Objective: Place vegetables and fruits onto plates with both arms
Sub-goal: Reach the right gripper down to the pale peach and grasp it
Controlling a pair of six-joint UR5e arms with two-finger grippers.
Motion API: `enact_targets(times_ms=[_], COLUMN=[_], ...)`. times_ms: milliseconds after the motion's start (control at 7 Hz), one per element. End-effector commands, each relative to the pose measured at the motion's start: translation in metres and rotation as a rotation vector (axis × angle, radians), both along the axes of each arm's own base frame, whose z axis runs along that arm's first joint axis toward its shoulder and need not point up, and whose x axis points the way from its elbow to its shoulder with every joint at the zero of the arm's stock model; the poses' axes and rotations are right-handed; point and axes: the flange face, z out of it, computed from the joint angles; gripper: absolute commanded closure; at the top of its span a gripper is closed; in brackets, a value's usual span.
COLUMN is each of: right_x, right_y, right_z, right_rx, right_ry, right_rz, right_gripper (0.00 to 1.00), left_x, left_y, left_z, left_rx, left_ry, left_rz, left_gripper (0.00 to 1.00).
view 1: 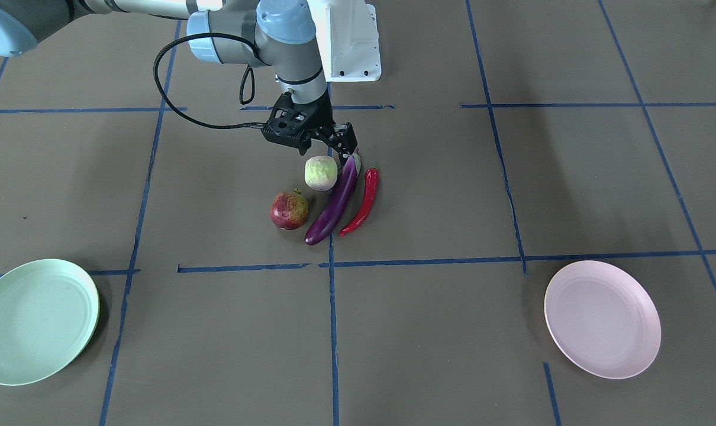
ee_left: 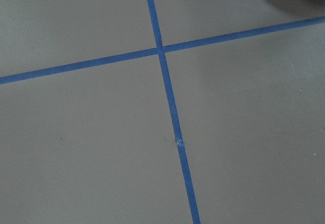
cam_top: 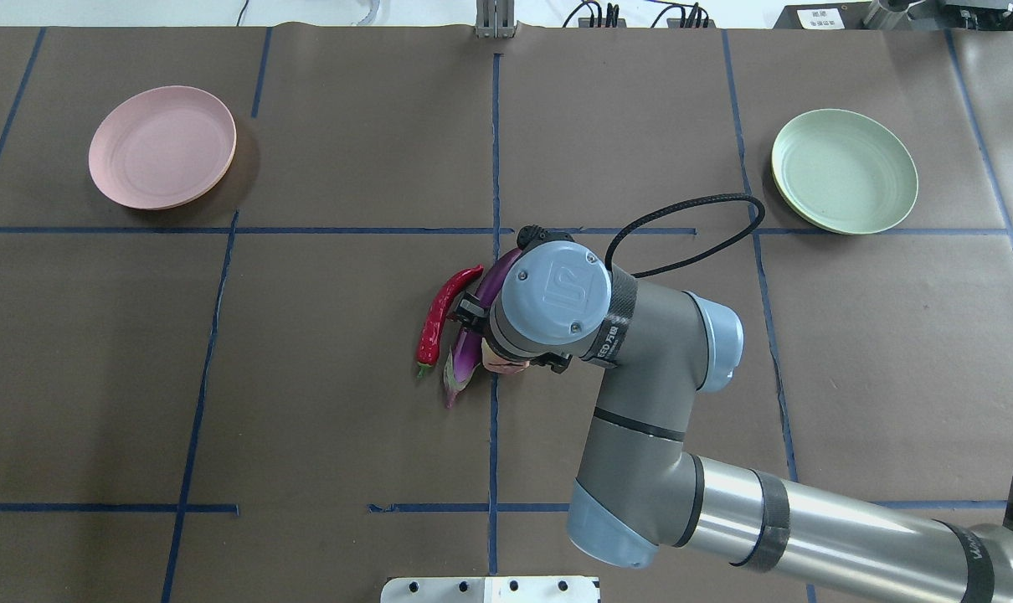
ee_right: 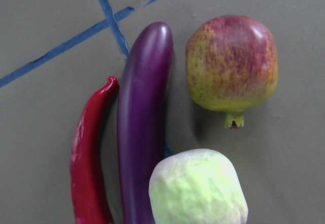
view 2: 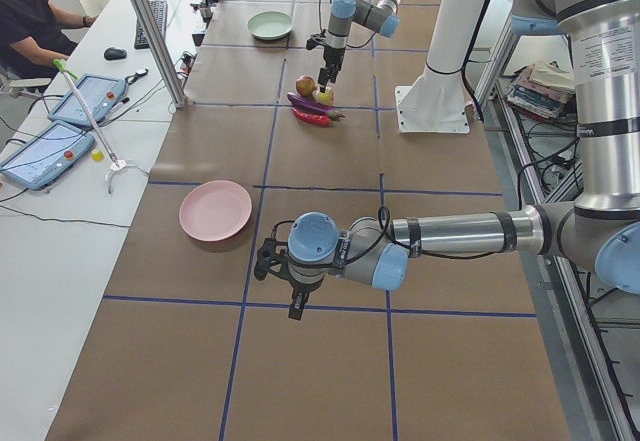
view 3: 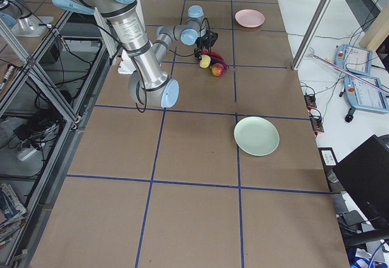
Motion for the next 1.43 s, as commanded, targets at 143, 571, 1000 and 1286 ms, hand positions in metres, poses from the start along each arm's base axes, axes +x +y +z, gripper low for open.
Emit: enact_targets(times_ms=[143, 571, 1000, 1286], right_x=[-0.015, -0.027, -0.023, 0.078], right_y=[-0.004, -0.001, 0.0, -0.003], right_z=[0.018, 0.027, 0.025, -0.019], right_rx=[0.017, 0.021, 0.063, 0.11], right_ry=[0.052, 0.074, 0.083, 0.015], right_rz=[0.019, 0.024, 0.02, 0.037], right_gripper=[0.0, 0.0, 0.98, 1.0], left_x=[0.002, 0.002, 0.003, 0.003], left_y=[-0.001, -0.001, -0.001, -0.004], left_z=[-0.001, -0.001, 0.0, -0.009], left_rx=[-0.004, -0.005, -0.008, 0.002], left_ry=[0.001, -0.001, 0.0, 0.007], left_rz=[-0.006, -0.007, -0.006, -0.015], left_gripper=[0.0, 0.0, 0.0, 0.0])
